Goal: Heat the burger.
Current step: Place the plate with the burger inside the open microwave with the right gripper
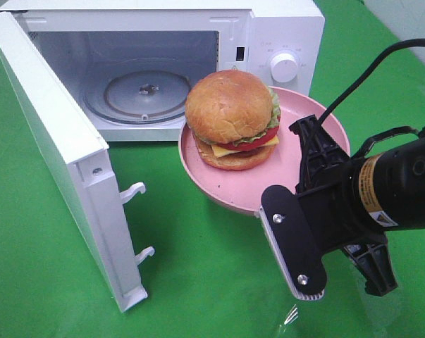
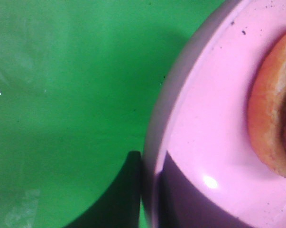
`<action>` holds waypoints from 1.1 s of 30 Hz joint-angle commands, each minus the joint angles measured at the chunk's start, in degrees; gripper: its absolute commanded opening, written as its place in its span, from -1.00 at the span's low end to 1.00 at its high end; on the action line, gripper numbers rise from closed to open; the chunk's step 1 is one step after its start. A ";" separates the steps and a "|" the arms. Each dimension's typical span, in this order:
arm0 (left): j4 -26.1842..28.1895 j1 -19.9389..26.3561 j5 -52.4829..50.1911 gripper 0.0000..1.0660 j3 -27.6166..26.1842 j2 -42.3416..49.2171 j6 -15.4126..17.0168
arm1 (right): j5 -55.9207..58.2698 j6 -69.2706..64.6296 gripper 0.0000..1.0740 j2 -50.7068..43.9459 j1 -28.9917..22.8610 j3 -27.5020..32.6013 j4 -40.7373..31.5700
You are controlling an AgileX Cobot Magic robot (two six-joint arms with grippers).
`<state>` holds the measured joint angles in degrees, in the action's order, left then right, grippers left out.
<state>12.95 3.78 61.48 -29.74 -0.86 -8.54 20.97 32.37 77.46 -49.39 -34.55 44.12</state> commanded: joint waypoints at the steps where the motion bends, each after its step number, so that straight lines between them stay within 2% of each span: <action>1: 0.11 0.11 0.00 0.51 0.17 0.11 -0.06 | -3.04 3.15 -1.00 -0.34 0.97 -0.52 -0.74; 5: 0.11 0.11 0.00 0.51 0.17 0.11 -0.06 | -4.07 7.45 -1.00 -0.34 1.95 -0.52 -2.98; 9: 0.11 0.11 0.00 0.51 0.17 0.11 -0.06 | -5.56 15.13 -1.00 -0.34 3.32 -0.52 -8.31; 27: 0.11 0.11 0.00 0.51 0.17 0.11 -0.06 | -5.50 31.97 -1.00 -0.34 3.32 -0.52 -21.37; 30: 0.11 0.11 0.00 0.51 0.17 0.11 -0.06 | -5.50 36.44 -1.00 -0.34 3.32 -0.52 -26.07; 33: 0.11 0.11 0.00 0.51 0.17 0.11 -0.06 | -5.50 38.50 -1.00 -0.34 3.32 -0.52 -27.85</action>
<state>12.95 3.78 61.48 -29.74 -0.86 -8.54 18.74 69.44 77.52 -46.24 -34.55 16.90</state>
